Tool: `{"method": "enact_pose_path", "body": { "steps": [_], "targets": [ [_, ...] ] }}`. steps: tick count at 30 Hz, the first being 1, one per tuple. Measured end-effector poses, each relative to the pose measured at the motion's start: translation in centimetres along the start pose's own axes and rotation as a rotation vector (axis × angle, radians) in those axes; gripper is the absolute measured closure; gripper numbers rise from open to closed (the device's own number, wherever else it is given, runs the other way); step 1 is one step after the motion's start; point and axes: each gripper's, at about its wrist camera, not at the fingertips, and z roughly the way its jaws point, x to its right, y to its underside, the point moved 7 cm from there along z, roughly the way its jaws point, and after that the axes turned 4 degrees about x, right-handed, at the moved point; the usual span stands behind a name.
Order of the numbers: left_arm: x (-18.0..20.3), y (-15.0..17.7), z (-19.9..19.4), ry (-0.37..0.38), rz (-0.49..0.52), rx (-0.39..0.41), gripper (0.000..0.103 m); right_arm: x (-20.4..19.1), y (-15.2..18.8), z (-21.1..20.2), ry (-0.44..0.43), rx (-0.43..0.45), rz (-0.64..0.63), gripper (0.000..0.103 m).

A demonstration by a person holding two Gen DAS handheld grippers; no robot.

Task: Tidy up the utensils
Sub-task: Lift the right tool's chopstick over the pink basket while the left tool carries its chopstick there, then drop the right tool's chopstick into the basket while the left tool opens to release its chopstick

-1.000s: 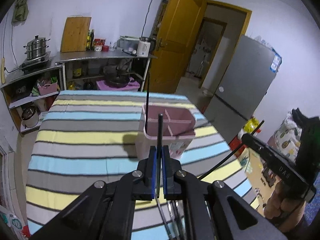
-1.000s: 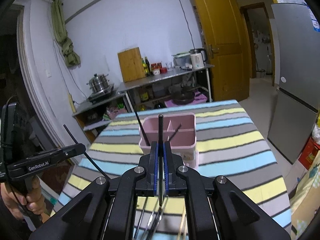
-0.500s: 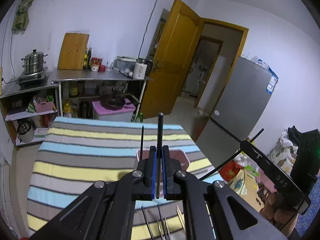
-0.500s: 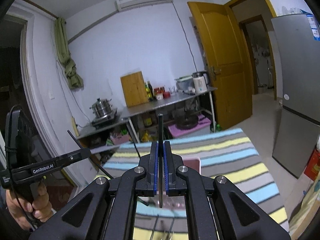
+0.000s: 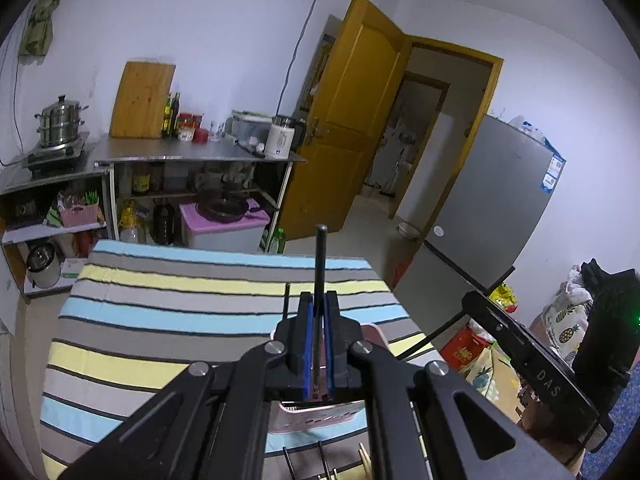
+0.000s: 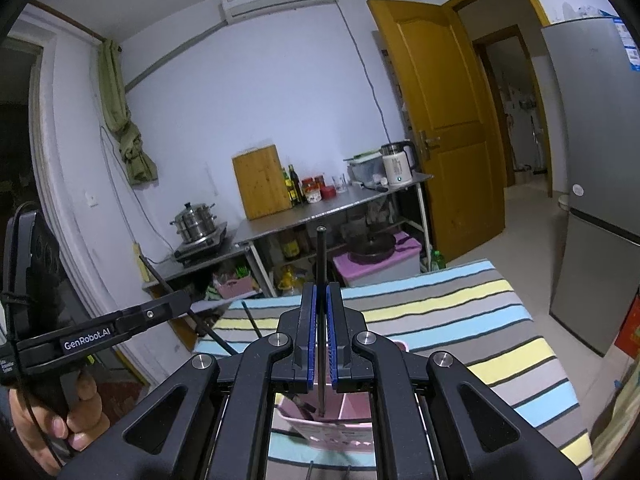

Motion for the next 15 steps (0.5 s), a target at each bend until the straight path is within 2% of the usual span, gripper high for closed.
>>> {"method": "enact_pose_path", "body": {
  "steps": [15],
  "targets": [
    [-1.4,4.6,4.9,-0.009,-0.028,-0.112,0.098,0.8,5.0,4.8,0.009,-0.130,-0.026,0.098]
  ]
}}
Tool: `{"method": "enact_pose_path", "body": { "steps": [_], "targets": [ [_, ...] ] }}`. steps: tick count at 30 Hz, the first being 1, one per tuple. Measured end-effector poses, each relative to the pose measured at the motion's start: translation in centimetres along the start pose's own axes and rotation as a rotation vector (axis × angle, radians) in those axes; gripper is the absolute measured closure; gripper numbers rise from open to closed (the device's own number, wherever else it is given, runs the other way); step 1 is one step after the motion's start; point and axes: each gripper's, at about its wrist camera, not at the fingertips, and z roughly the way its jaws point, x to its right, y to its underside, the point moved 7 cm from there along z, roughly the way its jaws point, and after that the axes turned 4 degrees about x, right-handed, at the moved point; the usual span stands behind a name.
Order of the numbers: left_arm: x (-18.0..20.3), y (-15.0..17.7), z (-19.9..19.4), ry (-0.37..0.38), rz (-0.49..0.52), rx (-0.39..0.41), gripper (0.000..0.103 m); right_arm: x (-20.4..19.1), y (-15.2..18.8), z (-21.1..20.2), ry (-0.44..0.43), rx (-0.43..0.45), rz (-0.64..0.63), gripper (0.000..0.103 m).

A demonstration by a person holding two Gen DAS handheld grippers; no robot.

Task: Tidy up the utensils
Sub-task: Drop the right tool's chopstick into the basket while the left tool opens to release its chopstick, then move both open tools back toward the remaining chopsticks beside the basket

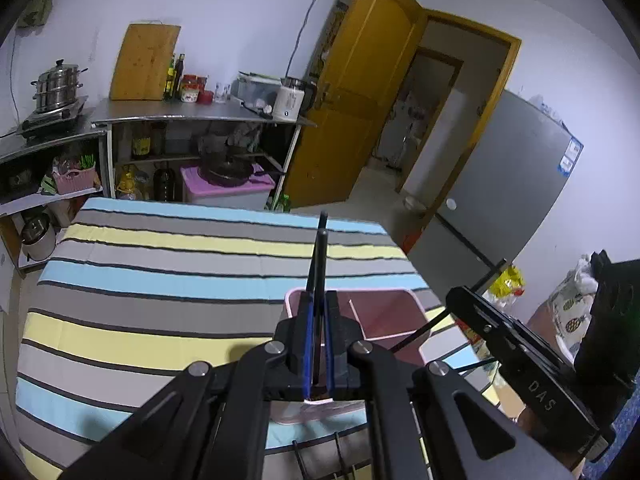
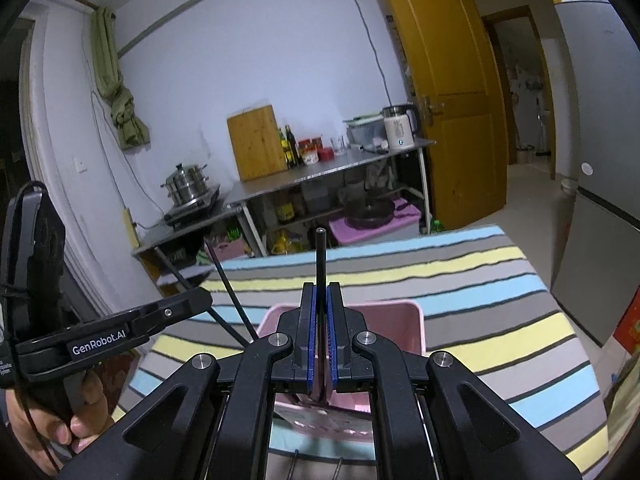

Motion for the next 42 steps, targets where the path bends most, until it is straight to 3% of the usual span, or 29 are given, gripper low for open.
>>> {"method": "enact_pose_path", "body": {
  "steps": [8,10,12,15,32,42],
  "targets": [
    [-0.2,1.5,1.5,-0.018,0.008,-0.042,0.097,0.5,1.2,0.5,0.017,-0.034,-0.013,0.098],
    [-0.4,1.5,1.4,-0.027,0.010,-0.041,0.092,0.7,1.2,0.3,0.024,-0.039,-0.016,0.097],
    [-0.3,1.5,0.8,-0.026,0.003,-0.030,0.076,0.9,1.2,0.0,0.022,-0.037,-0.005,0.089],
    [-0.3,1.2,-0.2,-0.030,0.002,-0.008,0.070,1.2,1.0,-0.7,0.028,-0.033,0.002,0.089],
    [-0.4,1.0,-6.7,-0.054,0.010,0.087,0.060,1.4,0.8,-8.1,0.018,0.021,0.007,0.088],
    [-0.2,3.9,-10.6,-0.047,-0.005,0.127,0.059,1.6,2.9,-12.0,0.017,0.030,0.020,0.088]
  ]
}}
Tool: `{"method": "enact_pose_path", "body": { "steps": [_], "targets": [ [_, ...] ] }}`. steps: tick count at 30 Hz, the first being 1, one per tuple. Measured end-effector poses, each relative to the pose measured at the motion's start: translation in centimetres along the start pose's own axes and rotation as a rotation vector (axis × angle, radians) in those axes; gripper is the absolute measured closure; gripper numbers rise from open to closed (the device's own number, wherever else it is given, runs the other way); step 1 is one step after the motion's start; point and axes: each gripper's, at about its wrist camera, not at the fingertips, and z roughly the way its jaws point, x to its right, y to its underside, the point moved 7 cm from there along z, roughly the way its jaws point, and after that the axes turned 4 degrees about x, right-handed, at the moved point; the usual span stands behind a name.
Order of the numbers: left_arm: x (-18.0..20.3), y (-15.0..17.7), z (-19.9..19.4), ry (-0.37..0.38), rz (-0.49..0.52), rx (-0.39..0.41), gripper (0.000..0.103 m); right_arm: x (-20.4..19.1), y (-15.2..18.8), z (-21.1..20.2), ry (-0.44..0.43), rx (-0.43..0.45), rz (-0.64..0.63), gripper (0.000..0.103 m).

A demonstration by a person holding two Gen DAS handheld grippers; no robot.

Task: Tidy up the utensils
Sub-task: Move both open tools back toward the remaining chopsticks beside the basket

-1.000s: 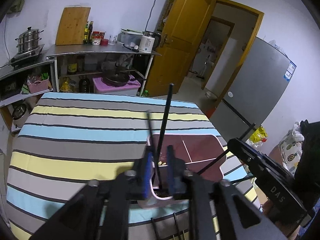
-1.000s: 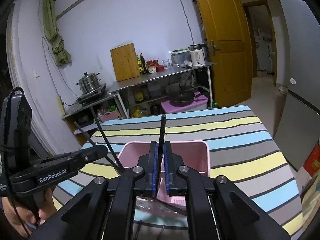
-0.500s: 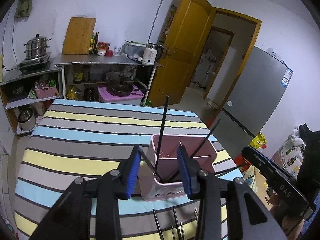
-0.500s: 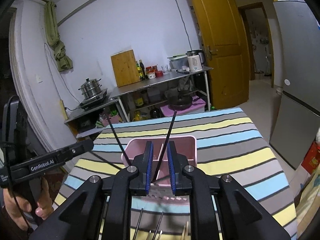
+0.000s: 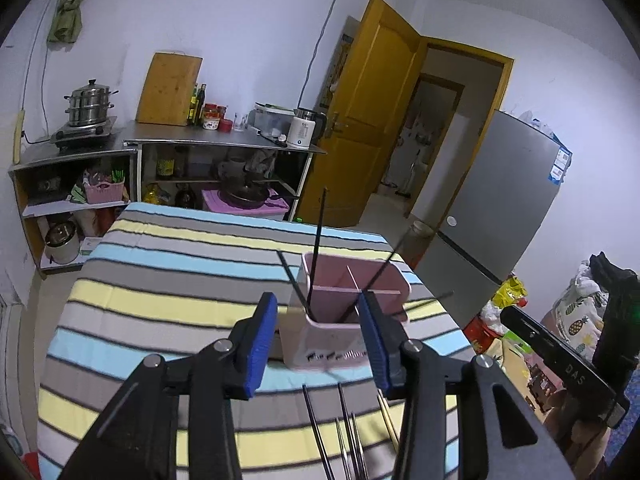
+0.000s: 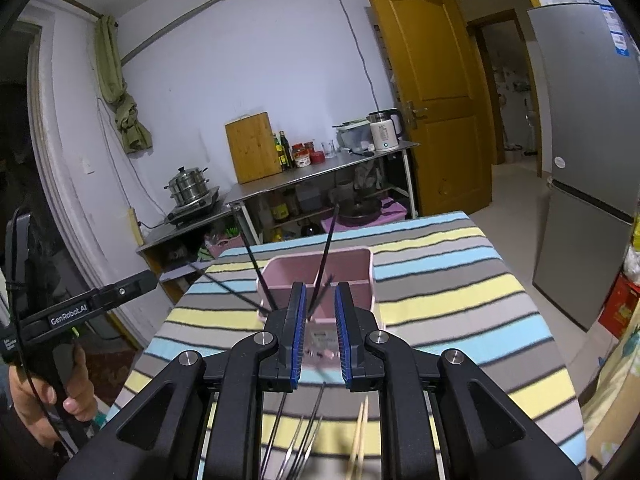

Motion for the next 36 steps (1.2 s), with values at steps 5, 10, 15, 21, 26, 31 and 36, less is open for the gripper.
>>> {"method": "enact_pose_path", "body": {
  "steps": [5,10,15,21,26,31,36],
  "targets": [
    [0.3,2.3,-0.9,0.009,-0.001,-0.017,0.059,0.1,2.0,-0.9,0.000,-0.029,0.011,0.088],
    [0.5,5.0,-1.0,0.009,0.004,-0.052,0.059,0.0,3.8,-1.4,-0.004,-0.056,0.017,0.088],
    [0.6,7.4,-1.0,0.008,0.001,-0.083,0.059,0.2,5.4,-1.5,-0.008,-0.079,0.026,0.088],
    [0.5,9.3,-0.3,0.000,0.002,-0.117,0.059,0.2,6.9,-1.1,-0.014,-0.105,0.029,0.088],
    [0.2,10.5,0.8,-0.003,-0.005,-0.152,0.059,0.3,8.1,-0.1,-0.011,-0.133,0.033,0.088],
    [0.1,12.2,2.4,-0.006,-0.020,-0.201,0.059,0.3,9.4,1.2,-0.015,-0.171,0.029,0.088],
    [-0.6,14.0,4.5,-0.007,-0.046,-0.257,0.059,0.5,10.7,2.6,-0.019,-0.209,0.036,0.088]
  ]
}}
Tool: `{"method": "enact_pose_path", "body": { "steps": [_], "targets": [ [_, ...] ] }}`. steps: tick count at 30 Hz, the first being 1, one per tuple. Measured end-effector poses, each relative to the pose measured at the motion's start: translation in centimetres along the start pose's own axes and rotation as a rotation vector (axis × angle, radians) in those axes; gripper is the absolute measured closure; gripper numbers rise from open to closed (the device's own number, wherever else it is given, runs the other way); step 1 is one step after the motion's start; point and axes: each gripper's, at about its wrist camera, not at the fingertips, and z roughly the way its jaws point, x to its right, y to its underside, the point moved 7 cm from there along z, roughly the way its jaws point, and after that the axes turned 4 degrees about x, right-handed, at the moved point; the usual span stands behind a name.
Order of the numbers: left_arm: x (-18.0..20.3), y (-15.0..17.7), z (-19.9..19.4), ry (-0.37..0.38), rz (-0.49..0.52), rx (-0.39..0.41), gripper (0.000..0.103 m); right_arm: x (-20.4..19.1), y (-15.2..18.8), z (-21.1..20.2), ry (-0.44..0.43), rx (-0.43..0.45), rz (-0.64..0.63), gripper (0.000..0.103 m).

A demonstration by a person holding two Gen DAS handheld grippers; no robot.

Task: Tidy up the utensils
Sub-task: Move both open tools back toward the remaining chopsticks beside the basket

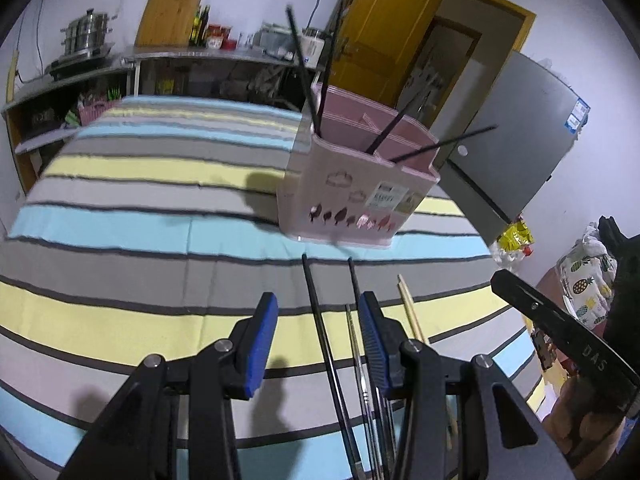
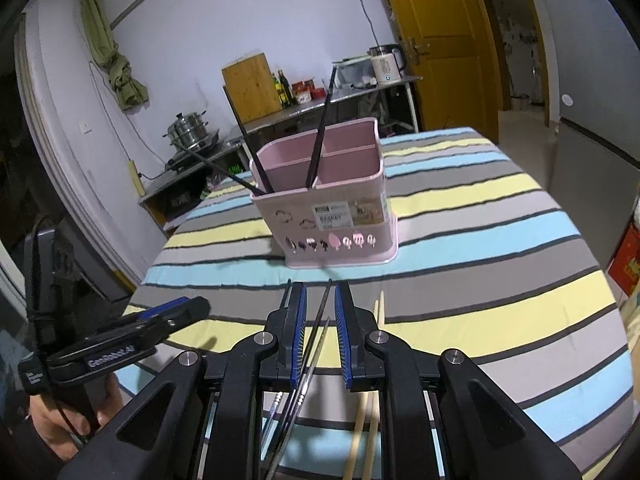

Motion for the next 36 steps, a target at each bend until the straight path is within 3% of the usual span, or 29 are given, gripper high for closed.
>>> {"method": "enact_pose_path", "body": {
  "steps": [16,26,34,36],
  "targets": [
    [-0.7,1.3,6.5,-0.030,-0.003,-0.115,0.062,1.6,2.1,4.6,-0.009,-0.082,0.037,0.088],
    [-1.0,1.5,7.9,-0.045,0.007,-0.123,0.074,2.2,2.3,5.6,-0.009,-0.094,0.056,0.088],
    [0.1,1.4,8.6,-0.096,0.117,-0.130,0.075,1.6,2.6,6.2,-0.013,-0.106,0.055,0.088],
    [0.4,1.4,8.9,-0.125,0.171,-0.130,0.085,1.5,2.6,6.3,-0.011,-0.108,0.056,0.088]
  ]
}}
